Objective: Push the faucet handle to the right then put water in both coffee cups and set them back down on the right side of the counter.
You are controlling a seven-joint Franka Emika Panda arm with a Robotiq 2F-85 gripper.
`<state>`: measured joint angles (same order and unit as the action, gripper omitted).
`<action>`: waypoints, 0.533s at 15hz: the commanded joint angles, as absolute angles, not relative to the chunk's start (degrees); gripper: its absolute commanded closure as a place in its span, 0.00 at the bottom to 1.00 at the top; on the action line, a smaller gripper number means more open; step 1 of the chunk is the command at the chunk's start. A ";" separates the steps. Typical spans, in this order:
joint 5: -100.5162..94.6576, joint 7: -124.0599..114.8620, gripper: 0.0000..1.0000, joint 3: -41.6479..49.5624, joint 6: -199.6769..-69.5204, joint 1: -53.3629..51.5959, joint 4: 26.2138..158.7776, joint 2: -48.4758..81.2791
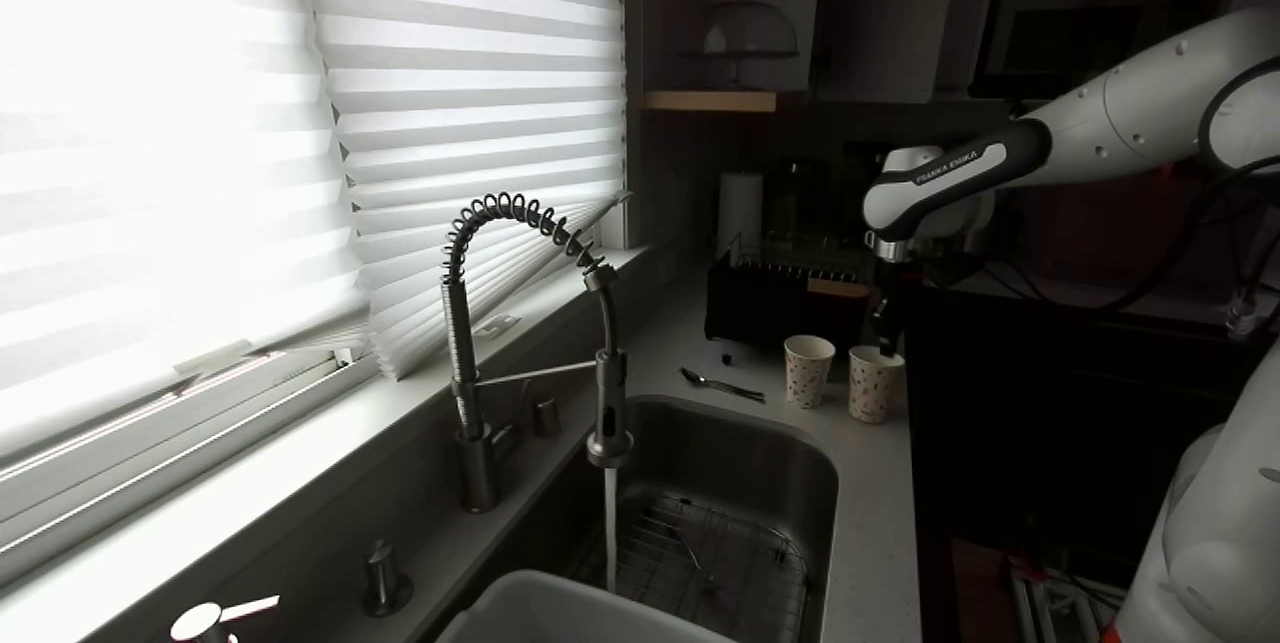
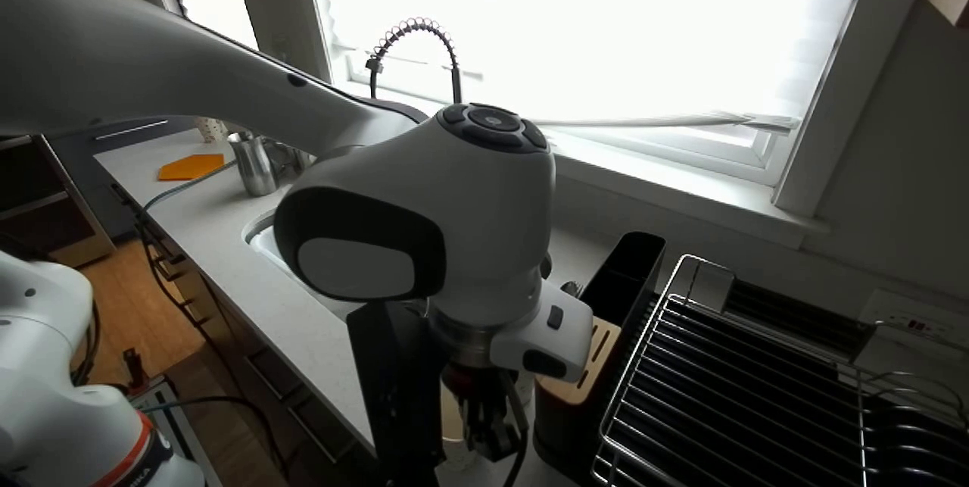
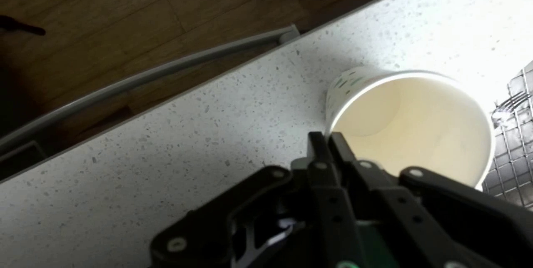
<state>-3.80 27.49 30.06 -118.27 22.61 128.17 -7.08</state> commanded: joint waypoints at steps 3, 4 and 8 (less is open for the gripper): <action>-4.42 27.20 0.69 28.94 -119.20 23.28 128.30 -6.40; -4.47 26.99 0.63 28.78 -119.24 23.25 128.37 -6.34; -4.15 26.72 0.32 28.18 -119.44 23.09 128.52 -5.98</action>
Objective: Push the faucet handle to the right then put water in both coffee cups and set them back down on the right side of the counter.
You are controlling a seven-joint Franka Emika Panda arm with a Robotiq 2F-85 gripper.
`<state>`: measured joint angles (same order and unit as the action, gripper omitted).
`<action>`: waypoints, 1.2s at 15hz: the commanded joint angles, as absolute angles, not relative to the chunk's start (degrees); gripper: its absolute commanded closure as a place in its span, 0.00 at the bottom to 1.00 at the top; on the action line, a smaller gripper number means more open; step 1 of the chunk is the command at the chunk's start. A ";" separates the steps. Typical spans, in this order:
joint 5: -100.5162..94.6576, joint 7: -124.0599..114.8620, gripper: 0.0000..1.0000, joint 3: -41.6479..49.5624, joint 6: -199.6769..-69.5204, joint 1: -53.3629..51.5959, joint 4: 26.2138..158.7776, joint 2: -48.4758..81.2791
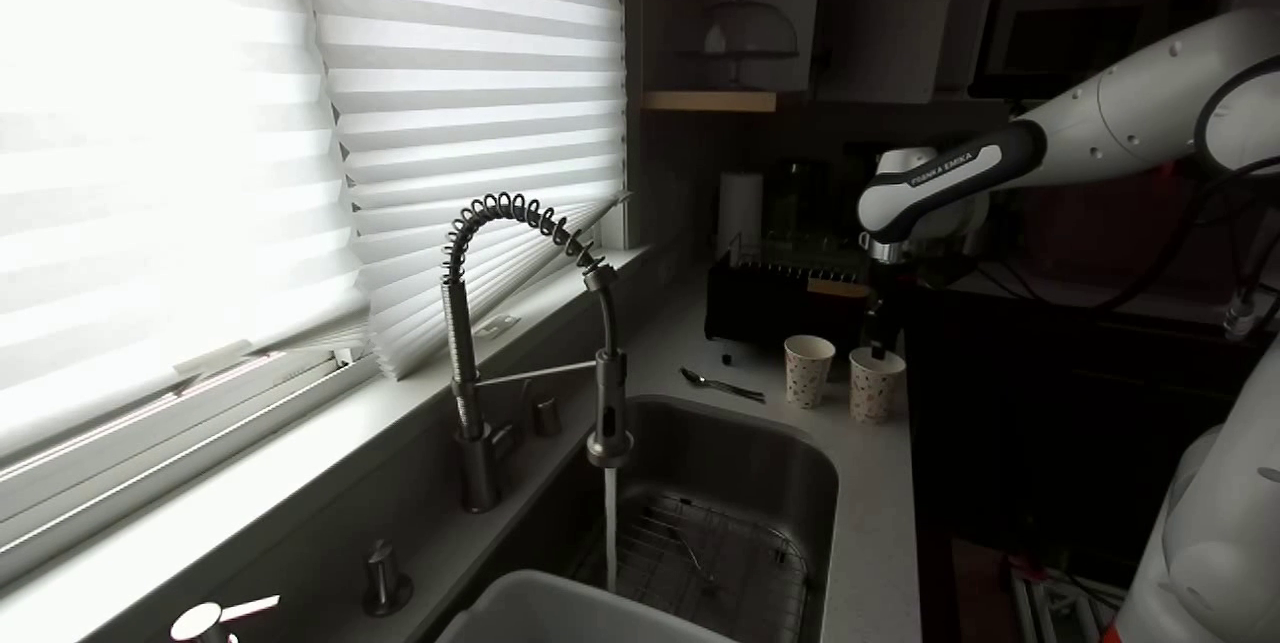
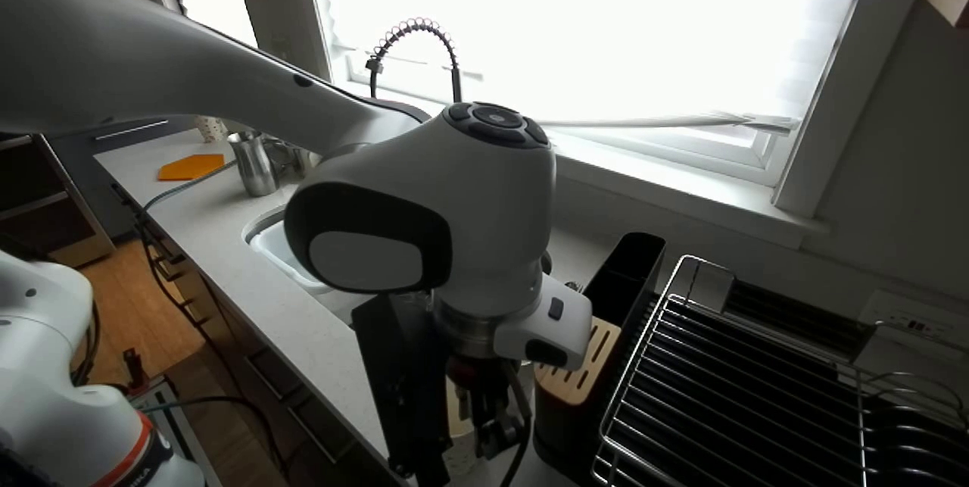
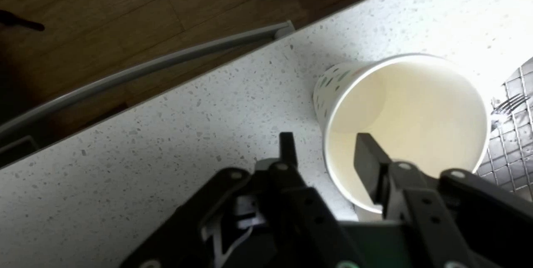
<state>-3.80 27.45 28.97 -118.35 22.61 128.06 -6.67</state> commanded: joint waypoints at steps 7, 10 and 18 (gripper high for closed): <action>-6.08 25.93 0.87 26.69 -119.42 22.92 128.94 -6.77; -7.06 26.13 1.00 25.74 -118.34 22.50 129.06 -8.03; -13.21 28.59 0.99 19.13 -107.91 18.27 130.93 -20.70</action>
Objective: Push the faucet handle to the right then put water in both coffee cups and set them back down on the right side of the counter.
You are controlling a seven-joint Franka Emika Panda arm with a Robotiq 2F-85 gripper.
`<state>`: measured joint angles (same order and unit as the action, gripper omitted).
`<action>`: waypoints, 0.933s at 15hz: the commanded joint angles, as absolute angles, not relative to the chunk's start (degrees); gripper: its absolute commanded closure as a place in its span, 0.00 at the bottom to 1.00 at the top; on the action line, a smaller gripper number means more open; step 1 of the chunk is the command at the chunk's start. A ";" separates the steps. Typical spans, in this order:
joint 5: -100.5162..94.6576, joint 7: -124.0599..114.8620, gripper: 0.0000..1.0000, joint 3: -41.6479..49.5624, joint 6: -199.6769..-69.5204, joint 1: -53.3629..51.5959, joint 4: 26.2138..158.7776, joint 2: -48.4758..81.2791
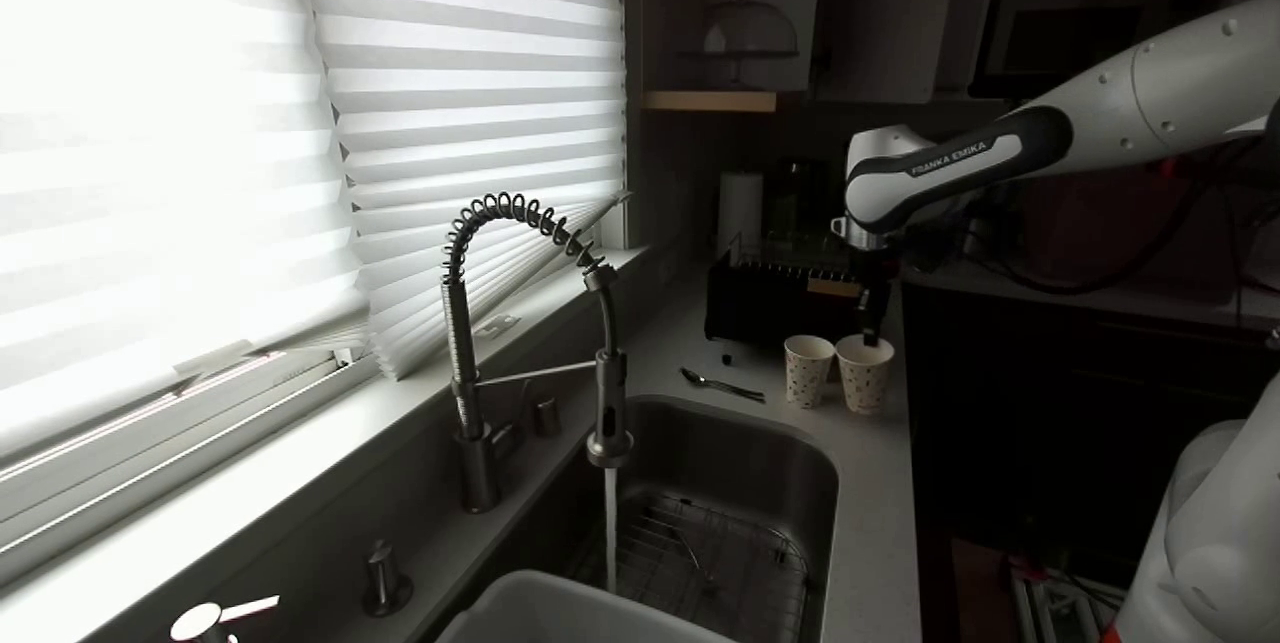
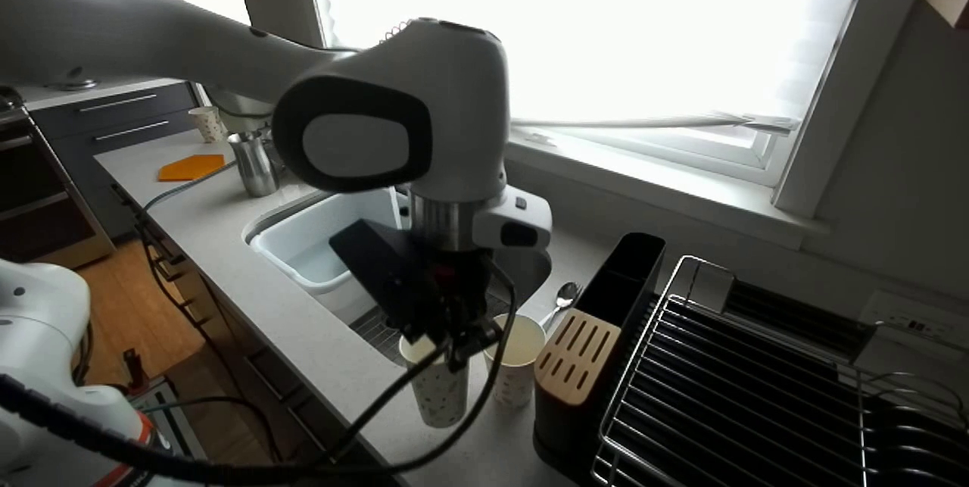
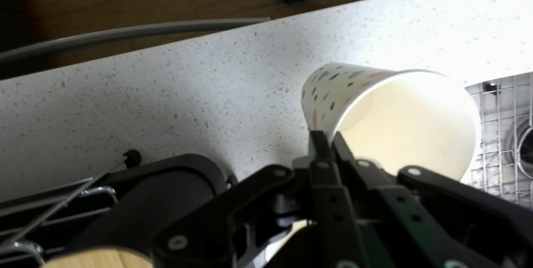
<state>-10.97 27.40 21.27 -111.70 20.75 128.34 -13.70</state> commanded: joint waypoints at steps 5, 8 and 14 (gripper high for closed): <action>-11.15 30.02 0.99 14.15 -105.69 10.96 129.78 -24.30; -10.65 31.58 0.99 11.46 -106.67 5.98 127.97 -22.95; -10.40 31.13 0.96 8.48 -106.25 1.33 126.07 -21.31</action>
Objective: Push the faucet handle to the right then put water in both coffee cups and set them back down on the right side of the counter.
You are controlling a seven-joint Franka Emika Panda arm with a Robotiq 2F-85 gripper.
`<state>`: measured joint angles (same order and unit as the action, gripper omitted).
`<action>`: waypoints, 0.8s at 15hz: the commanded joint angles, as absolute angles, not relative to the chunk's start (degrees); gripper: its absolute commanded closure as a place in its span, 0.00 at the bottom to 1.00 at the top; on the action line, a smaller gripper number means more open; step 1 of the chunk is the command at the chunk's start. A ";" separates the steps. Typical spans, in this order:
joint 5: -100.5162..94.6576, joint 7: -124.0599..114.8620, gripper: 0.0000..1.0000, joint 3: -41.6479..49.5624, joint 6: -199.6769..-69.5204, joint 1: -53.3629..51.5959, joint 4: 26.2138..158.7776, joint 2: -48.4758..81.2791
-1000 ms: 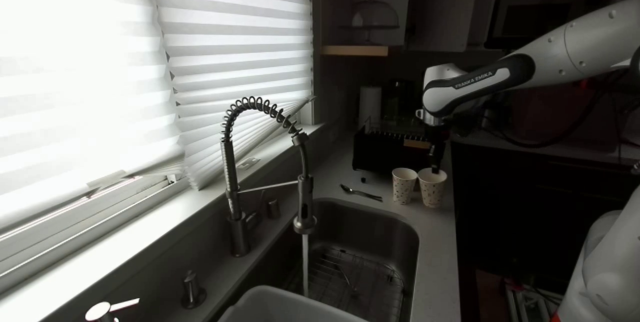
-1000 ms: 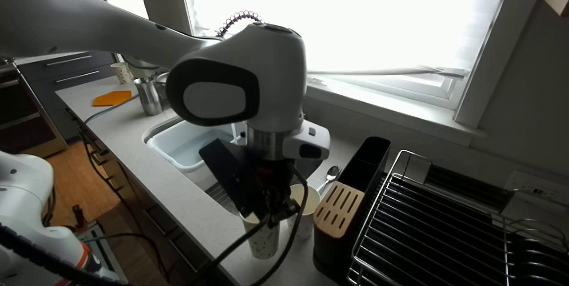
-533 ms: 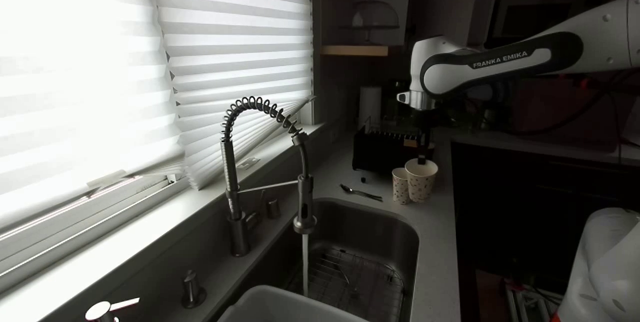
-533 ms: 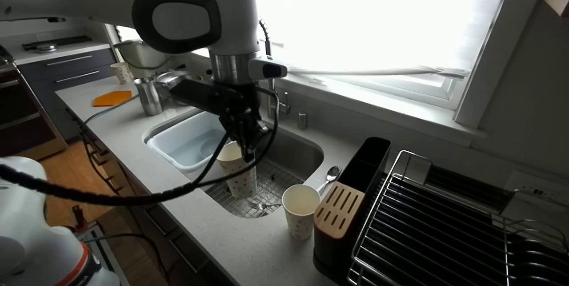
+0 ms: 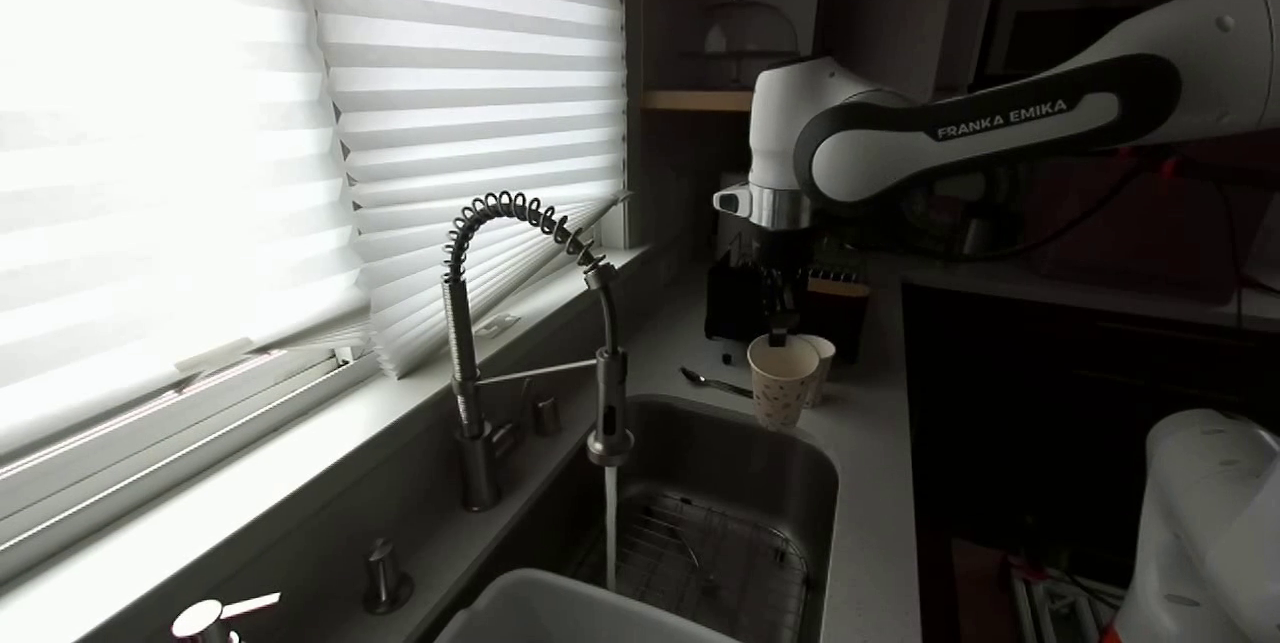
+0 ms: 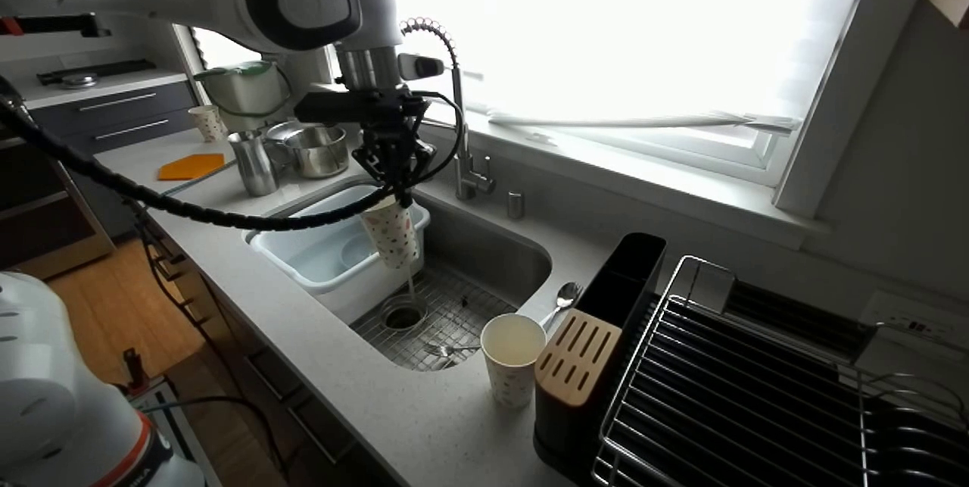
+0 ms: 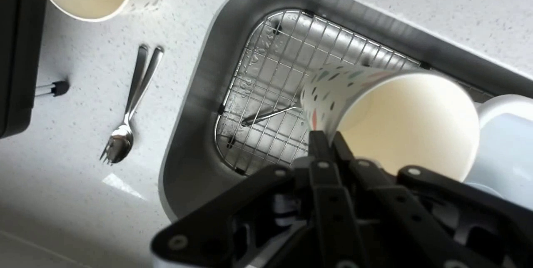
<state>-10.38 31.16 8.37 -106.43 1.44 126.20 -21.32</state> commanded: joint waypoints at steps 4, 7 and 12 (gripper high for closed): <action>-10.31 31.96 0.96 8.63 -106.26 1.25 125.65 -20.51; -8.17 31.13 0.99 9.15 -108.92 1.04 126.03 -19.72; 0.99 29.64 0.99 8.76 -121.06 -0.26 125.96 -13.82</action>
<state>-3.01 30.71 8.69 -115.31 0.80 126.17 -17.72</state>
